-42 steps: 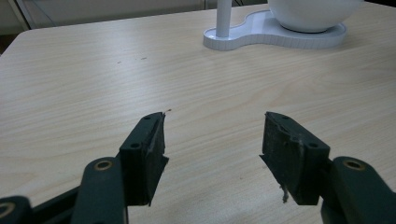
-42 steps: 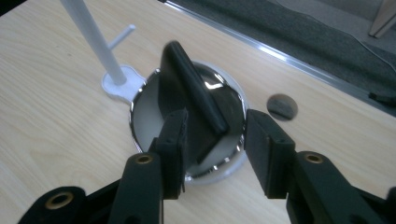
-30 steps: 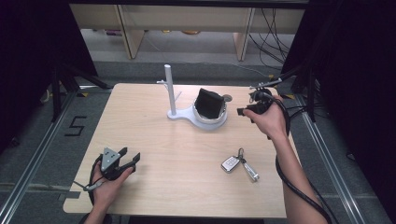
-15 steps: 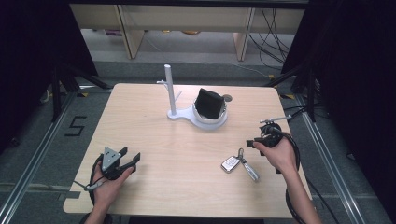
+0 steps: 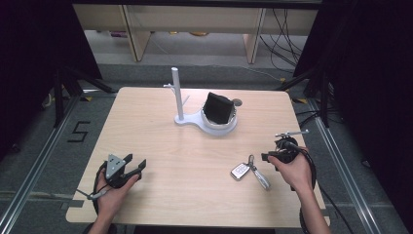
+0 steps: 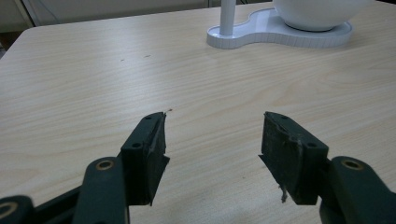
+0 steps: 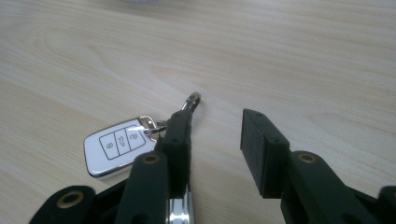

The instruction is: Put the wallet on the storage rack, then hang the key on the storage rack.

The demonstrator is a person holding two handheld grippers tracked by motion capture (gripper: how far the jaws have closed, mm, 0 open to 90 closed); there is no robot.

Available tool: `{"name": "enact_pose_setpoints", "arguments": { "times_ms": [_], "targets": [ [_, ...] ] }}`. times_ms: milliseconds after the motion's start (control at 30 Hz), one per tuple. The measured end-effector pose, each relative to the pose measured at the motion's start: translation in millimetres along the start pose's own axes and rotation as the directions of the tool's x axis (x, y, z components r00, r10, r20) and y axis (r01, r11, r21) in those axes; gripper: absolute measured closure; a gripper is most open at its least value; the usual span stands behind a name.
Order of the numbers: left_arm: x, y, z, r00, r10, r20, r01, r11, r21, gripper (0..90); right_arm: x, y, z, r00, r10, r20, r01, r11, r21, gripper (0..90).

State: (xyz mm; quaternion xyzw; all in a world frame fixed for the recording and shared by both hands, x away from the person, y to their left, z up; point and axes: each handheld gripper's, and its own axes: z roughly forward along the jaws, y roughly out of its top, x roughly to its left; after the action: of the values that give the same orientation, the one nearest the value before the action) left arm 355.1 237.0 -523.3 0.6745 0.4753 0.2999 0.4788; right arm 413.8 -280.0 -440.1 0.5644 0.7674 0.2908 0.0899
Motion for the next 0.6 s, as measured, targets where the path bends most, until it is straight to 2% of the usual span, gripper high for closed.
{"name": "enact_pose_setpoints", "arguments": {
  "times_ms": [167,200,267,367,400,433,467,500,567,600],
  "targets": [
    [-0.1,0.1,-0.1,1.0000,0.000,-0.004,0.000,1.0000,0.003,39.6,0.8,-2.5,2.8,0.9998,0.017,0.001,-0.017,1.000,0.018,64.5],
    [-0.4,0.2,-0.3,1.0000,0.001,-0.006,-0.001,1.0000,0.005,39.6,0.1,-4.1,4.6,0.9999,0.009,0.011,-0.009,1.000,0.016,64.7],
    [-0.6,0.2,-0.3,1.0000,0.004,-0.004,-0.004,1.0000,0.004,39.7,-1.3,-6.3,7.1,0.9997,-0.022,-0.005,0.022,1.000,0.004,65.4],
    [-0.1,-0.1,-0.2,1.0000,0.002,0.000,-0.002,1.0000,-0.003,39.7,1.1,-7.9,10.2,0.9999,0.008,0.006,-0.008,1.000,0.024,68.2],
    [0.0,-0.1,-0.3,1.0000,0.001,0.000,-0.001,1.0000,-0.003,39.6,1.3,-8.3,12.3,1.0000,0.002,-0.003,-0.002,1.000,0.018,70.3],
    [-0.1,-0.1,-0.7,1.0000,0.001,-0.003,-0.001,1.0000,-0.002,39.6,3.2,-8.4,12.6,0.9999,0.013,0.006,-0.013,0.999,0.034,71.8],
    [-0.1,0.0,-1.1,1.0000,0.003,-0.005,-0.003,1.0000,0.000,39.6,5.2,-8.7,14.3,0.9997,0.025,-0.002,-0.025,0.999,0.033,73.6],
    [-0.2,-0.1,-1.1,1.0000,0.002,-0.004,-0.002,1.0000,0.000,39.5,8.7,-8.5,14.9,0.9985,0.053,-0.013,-0.053,0.997,0.054,75.2],
    [-0.3,-0.1,-1.3,1.0000,0.002,-0.007,-0.002,1.0000,0.000,39.5,9.3,-7.0,17.1,0.9985,0.045,-0.032,-0.043,0.996,0.077,78.6],
    [-0.3,-0.2,-1.3,1.0000,0.002,-0.007,-0.002,1.0000,-0.001,39.5,11.0,-6.7,18.9,0.9982,0.057,-0.022,-0.055,0.996,0.072,79.4]
  ]
}}
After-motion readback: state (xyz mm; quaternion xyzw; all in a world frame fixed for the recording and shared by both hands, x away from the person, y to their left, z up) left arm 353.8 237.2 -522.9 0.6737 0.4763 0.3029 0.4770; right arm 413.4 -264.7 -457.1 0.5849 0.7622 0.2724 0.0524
